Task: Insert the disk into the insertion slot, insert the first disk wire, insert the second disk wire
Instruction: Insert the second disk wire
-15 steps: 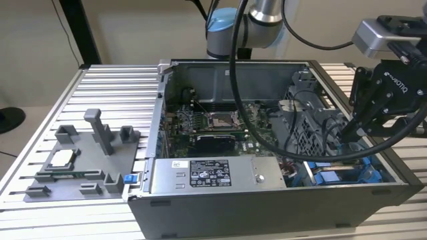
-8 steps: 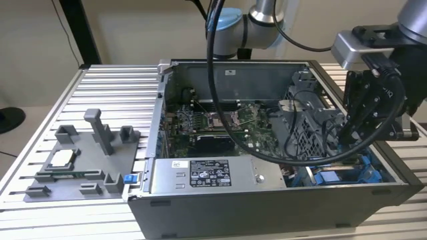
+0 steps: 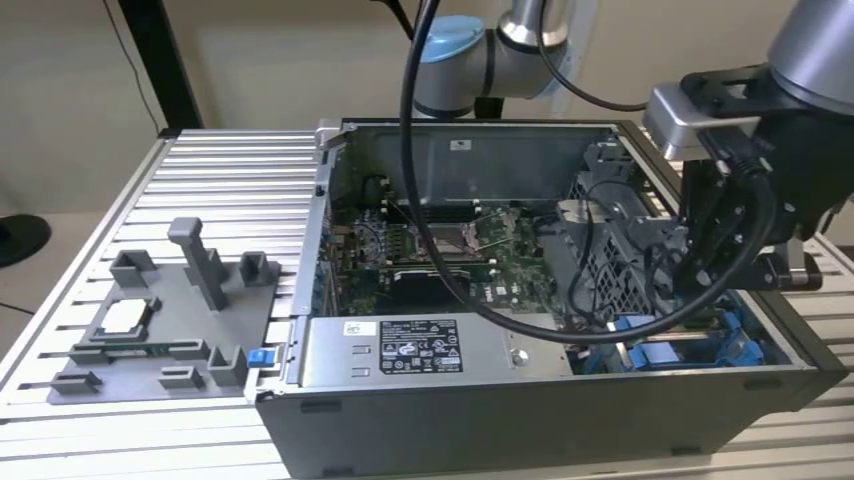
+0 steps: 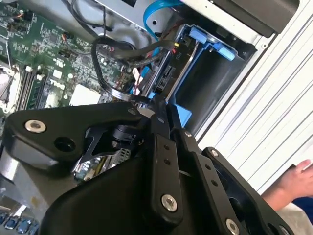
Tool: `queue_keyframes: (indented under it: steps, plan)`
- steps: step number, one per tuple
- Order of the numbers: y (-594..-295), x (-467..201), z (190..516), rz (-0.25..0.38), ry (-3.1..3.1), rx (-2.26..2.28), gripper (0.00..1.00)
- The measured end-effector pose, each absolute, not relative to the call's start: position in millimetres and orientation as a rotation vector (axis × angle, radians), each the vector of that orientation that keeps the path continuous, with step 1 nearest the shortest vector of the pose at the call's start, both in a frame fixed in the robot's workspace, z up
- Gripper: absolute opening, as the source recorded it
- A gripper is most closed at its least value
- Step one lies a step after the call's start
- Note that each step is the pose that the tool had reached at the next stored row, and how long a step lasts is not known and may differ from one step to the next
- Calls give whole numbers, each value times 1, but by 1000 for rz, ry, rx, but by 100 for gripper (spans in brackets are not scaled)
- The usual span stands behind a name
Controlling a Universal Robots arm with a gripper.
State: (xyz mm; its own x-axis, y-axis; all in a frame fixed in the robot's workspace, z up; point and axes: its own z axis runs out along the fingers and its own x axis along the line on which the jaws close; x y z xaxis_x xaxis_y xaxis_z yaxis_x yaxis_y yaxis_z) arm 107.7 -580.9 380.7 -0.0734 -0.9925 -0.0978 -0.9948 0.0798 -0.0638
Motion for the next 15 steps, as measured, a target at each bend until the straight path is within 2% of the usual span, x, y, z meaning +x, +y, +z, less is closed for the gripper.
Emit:
queue_keyframes:
  steps: [15]
  plan:
    - [-580,110,354,20,2215,-2052,0]
